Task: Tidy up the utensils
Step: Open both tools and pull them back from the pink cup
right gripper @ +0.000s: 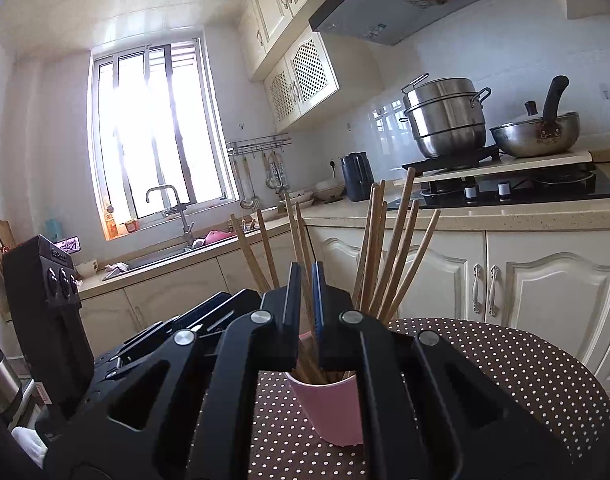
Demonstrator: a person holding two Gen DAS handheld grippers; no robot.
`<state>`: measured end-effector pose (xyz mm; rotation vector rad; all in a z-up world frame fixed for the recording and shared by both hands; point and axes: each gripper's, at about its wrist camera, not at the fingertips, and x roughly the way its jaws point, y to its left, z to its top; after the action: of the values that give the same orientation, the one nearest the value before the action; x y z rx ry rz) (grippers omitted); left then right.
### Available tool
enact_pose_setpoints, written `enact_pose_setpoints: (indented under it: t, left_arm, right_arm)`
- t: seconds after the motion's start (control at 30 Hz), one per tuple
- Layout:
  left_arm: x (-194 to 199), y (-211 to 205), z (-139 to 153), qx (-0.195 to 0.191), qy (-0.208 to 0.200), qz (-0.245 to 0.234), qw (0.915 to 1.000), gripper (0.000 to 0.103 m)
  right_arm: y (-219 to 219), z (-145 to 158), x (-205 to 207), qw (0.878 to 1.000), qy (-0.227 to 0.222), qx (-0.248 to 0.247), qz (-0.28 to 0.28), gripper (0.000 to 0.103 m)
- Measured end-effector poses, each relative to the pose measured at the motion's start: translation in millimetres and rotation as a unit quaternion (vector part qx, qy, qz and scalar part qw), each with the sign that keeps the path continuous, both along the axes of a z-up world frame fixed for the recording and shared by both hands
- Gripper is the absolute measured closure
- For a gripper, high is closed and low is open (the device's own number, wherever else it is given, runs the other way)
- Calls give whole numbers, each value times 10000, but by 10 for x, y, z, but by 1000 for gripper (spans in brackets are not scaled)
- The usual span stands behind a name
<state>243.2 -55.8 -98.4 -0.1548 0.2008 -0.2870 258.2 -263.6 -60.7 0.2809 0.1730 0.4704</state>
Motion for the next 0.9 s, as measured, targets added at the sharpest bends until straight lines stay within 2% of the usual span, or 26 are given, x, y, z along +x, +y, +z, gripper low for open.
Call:
enact_pose_setpoints:
  t: [0.3,0.37,0.53,0.6,0.73,0.9]
  left_arm:
    - [-514,168,297,280,-133,607,9977,49]
    - [-668,211,373,354,-163,724,9966,44]
    - [-1054,356,531,509,-198,1033,9932,39]
    - [-1203,404,587,568,-219,1143,9916,38]
    - [-1525,485,684,728,-337,1378,9872,29]
    - [-1872,606,826,758,-403,1612,9832,27]
  right_arm:
    - [106,156,-484,9997,-48,-153,-199,96]
    - [145,197,-599,9994,-35,-235,-256,96]
    - [267,303,-908,9976,-31,-587,-359,96]
    - [295,341,-1028,9974,-27,-624,-352,96]
    - [334,413,-1263,9971,-46,-643,-410,96]
    - [386,494,-1518,9965,-72,-704,-450,95]
